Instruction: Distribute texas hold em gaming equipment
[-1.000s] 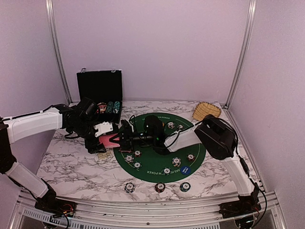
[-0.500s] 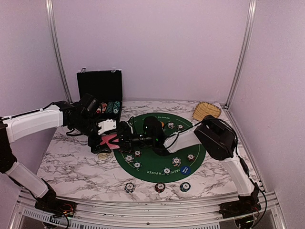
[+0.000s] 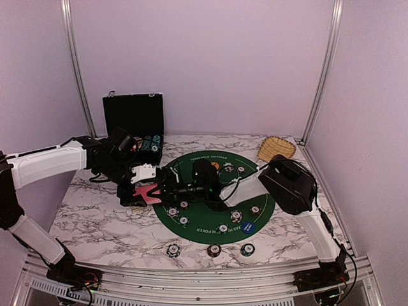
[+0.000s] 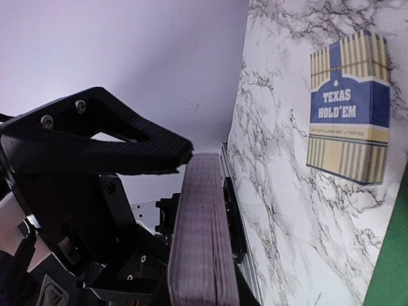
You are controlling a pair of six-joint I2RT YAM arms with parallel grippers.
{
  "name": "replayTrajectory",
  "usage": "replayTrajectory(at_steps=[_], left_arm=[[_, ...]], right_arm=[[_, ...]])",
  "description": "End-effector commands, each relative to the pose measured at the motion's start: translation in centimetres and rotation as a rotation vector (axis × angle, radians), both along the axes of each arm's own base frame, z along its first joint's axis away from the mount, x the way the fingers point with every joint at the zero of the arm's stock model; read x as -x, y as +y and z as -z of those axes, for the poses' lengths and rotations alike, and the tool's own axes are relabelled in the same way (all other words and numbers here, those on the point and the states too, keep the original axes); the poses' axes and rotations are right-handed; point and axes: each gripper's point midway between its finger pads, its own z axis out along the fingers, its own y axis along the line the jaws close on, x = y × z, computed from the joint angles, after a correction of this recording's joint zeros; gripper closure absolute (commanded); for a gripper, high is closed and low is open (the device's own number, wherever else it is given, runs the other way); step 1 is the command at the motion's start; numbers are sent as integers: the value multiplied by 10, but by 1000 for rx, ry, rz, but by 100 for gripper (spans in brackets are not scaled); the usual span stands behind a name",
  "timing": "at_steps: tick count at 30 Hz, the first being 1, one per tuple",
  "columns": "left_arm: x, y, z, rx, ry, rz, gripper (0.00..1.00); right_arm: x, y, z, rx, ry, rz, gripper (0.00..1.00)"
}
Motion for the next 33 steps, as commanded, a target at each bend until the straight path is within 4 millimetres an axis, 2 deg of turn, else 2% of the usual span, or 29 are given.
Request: replayTrajectory(at_steps=[1,8,18,27,33], left_arm=[[3,3,9,-20,-5,21,7],[6,1,12,-1,14,16,8],[4,-6,19,20,24,28,25],[4,-1,27,-3,12,28,16],[-12,-2,29,1,-52,-11,19]], right_arm=[[4,0,-37,-94,-60,-6,88],[5,-1,-41,-104,-60,-8,88],[6,0,-43,-102,-60,-17,88],[6,1,-45,-101,-60,-24,88],[7,1,-43,-95,-56,-25,88]])
